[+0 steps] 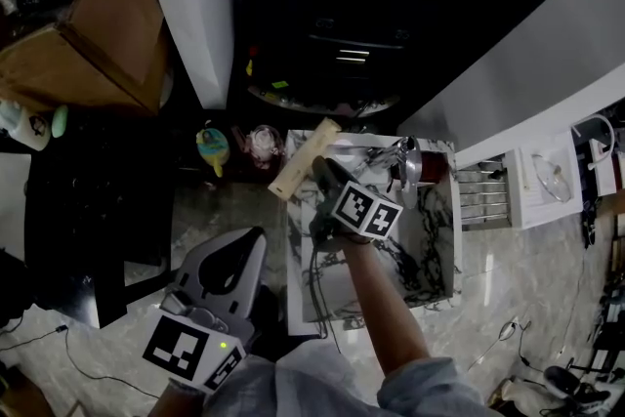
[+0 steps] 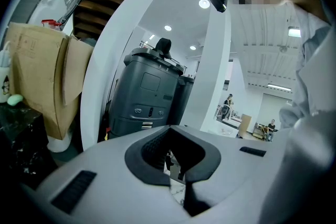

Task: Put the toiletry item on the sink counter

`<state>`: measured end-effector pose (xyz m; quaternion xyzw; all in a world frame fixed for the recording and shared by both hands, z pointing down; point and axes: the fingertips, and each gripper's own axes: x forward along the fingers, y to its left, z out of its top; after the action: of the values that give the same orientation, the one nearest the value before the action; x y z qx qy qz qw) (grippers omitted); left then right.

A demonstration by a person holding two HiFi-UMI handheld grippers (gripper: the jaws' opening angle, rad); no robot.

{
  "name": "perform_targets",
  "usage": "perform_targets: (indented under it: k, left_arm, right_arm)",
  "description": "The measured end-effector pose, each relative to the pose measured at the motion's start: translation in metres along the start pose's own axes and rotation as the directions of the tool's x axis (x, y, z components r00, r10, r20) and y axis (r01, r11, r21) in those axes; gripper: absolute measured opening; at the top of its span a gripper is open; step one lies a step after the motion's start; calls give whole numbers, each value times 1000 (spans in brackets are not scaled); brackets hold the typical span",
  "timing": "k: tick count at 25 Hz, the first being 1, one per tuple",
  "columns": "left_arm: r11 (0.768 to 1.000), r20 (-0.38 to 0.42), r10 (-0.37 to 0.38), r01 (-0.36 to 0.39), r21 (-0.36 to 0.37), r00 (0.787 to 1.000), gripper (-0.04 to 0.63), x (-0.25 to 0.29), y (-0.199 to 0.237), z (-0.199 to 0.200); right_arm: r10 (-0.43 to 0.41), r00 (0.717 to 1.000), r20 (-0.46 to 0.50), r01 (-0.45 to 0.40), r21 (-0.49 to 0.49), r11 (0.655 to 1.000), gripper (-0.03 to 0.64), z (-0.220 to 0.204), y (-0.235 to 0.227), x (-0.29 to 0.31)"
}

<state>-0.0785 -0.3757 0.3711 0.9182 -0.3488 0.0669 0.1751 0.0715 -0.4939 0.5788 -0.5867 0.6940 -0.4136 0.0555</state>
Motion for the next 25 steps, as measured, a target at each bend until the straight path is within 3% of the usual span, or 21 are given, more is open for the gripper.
perform_targets:
  k: [3, 7, 15, 25]
  left_arm:
    - [1000, 5, -5, 5, 2, 1000, 5, -1, -6, 0]
    - [1000, 12, -10, 10, 7, 1000, 5, -2, -18, 0]
    - [1000, 33, -14, 13, 25, 999, 5, -8, -47, 2]
    - [999, 77, 5, -9, 43, 997, 5, -21, -79, 10]
  right_arm:
    - [20, 999, 37, -19, -10, 1000, 99, 10, 6, -14]
    - [22, 996, 83, -18, -47, 999, 2, 22, 15, -37]
    - [18, 988, 150, 5, -148, 989, -2, 39, 28, -89]
    - [108, 966, 234, -55, -220, 974, -2, 62, 68, -169]
